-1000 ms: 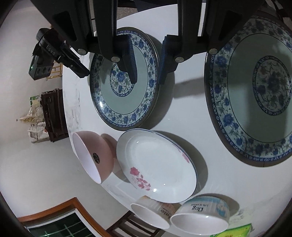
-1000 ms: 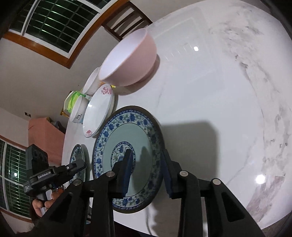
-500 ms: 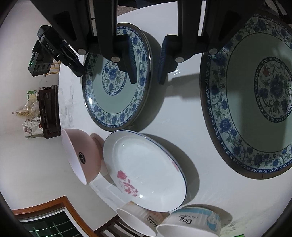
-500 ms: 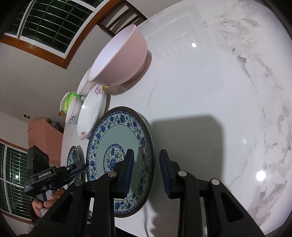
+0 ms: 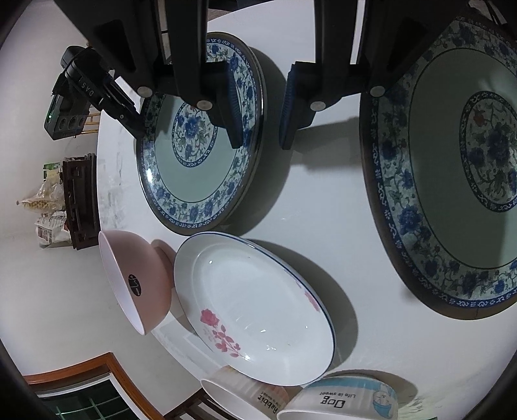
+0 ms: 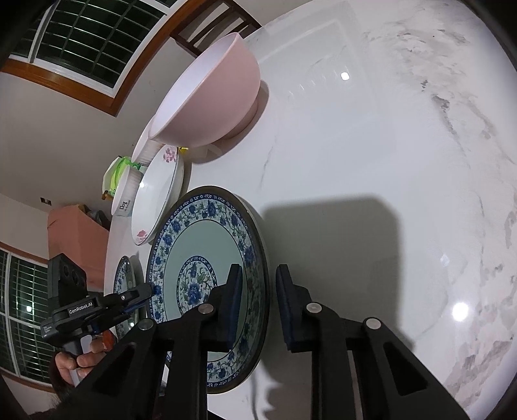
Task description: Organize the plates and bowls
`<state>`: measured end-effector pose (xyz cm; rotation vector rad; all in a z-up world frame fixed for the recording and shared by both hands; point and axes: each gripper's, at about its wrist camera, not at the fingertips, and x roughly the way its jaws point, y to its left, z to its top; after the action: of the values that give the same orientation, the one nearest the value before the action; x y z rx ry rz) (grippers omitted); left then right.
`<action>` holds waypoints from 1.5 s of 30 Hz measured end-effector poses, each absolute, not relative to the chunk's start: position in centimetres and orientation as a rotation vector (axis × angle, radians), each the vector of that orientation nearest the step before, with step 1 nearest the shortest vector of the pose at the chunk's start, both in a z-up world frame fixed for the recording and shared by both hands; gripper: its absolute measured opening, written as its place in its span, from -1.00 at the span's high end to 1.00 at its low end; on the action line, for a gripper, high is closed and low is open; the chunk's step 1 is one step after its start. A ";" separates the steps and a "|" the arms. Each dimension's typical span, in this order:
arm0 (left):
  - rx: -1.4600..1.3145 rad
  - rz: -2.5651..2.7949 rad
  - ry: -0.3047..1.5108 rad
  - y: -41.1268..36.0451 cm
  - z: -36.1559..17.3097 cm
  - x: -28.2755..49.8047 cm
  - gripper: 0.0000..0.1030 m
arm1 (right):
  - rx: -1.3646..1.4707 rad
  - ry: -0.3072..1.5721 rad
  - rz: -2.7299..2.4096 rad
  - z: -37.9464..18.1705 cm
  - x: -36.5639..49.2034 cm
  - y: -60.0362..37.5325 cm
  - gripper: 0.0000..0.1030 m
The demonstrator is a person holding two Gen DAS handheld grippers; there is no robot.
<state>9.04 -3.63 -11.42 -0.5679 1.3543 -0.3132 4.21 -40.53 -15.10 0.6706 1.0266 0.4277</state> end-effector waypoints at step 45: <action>-0.491 -0.367 1.272 -2.9 -9.9 8.2 0.64 | 0.650 0.993 0.426 -13.7 3.1 -38.8 0.76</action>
<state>8.15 -2.87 -9.93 -0.4914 1.2721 -0.3666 3.06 -38.80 -13.69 0.6495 0.9930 0.4262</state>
